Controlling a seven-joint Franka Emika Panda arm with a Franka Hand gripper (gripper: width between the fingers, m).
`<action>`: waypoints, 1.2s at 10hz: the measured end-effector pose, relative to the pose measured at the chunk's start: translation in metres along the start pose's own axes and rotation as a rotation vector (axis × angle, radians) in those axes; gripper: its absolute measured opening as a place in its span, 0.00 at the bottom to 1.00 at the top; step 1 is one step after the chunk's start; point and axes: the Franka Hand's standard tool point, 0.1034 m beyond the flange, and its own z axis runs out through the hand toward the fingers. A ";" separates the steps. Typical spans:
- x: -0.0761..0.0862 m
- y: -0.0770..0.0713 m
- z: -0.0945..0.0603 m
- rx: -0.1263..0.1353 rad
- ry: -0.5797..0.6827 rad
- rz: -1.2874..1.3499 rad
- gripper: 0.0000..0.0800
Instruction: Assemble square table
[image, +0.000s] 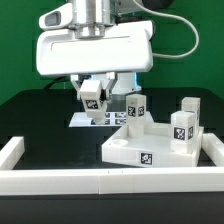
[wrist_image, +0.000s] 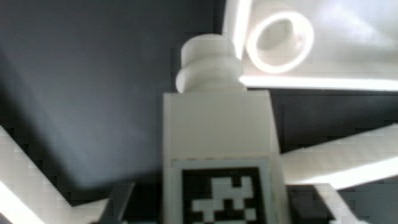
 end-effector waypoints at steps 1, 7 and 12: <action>0.006 -0.012 -0.003 0.015 -0.002 0.020 0.36; -0.005 -0.008 -0.007 -0.062 0.305 0.008 0.36; -0.014 -0.022 0.004 -0.049 0.260 -0.012 0.36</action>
Offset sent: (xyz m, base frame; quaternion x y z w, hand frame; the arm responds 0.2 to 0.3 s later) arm 0.0000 0.0000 0.0000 0.0000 0.0000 0.0000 1.0000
